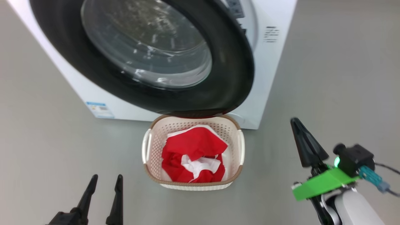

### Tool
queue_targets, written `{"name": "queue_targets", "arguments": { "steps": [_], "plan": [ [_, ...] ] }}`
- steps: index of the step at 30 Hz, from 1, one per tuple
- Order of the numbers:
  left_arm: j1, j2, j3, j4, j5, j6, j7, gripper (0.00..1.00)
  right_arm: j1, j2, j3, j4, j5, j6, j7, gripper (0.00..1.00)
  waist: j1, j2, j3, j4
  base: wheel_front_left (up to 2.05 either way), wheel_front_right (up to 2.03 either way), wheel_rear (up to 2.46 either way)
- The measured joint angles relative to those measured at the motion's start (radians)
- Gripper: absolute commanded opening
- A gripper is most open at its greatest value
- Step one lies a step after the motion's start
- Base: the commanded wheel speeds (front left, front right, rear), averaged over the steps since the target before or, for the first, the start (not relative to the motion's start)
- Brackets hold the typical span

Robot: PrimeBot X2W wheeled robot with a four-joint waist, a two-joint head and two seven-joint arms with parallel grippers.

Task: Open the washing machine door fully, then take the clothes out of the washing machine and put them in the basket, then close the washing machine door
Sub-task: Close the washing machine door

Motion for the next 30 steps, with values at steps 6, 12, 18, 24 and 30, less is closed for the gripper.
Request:
{"name": "queue_targets", "arguments": {
  "steps": [6,12,18,24,30],
  "plan": [
    [-0.025,-0.002,-0.026,-0.012,-0.003,0.000,0.000,1.00,-0.100,-0.012,0.042,0.037,0.003,0.000,0.000,0.00,0.0000,0.0000,0.028,0.043,0.00,0.00,0.00],
    [-0.045,-0.004,-0.057,-0.015,-0.037,0.000,0.000,1.00,-0.197,-0.021,0.055,0.072,0.011,0.000,0.000,0.00,0.0000,0.0000,0.071,0.073,0.00,0.00,0.00],
    [-0.099,-0.005,-0.089,-0.020,-0.056,0.000,0.000,1.00,-0.291,-0.032,0.074,0.094,0.017,0.000,0.000,0.00,0.0000,0.0000,0.121,0.094,0.00,0.00,0.00],
    [-0.143,-0.007,-0.117,-0.037,-0.078,0.000,0.000,1.00,-0.366,-0.061,0.071,0.106,0.019,0.000,0.000,0.00,0.0000,0.0000,0.176,0.117,0.00,0.00,0.00],
    [-0.163,-0.007,-0.137,-0.041,-0.091,0.000,0.000,1.00,-0.407,-0.078,0.064,0.119,0.025,0.000,0.000,0.00,0.0000,0.0000,0.218,0.140,0.00,0.00,0.00]
  ]
}}
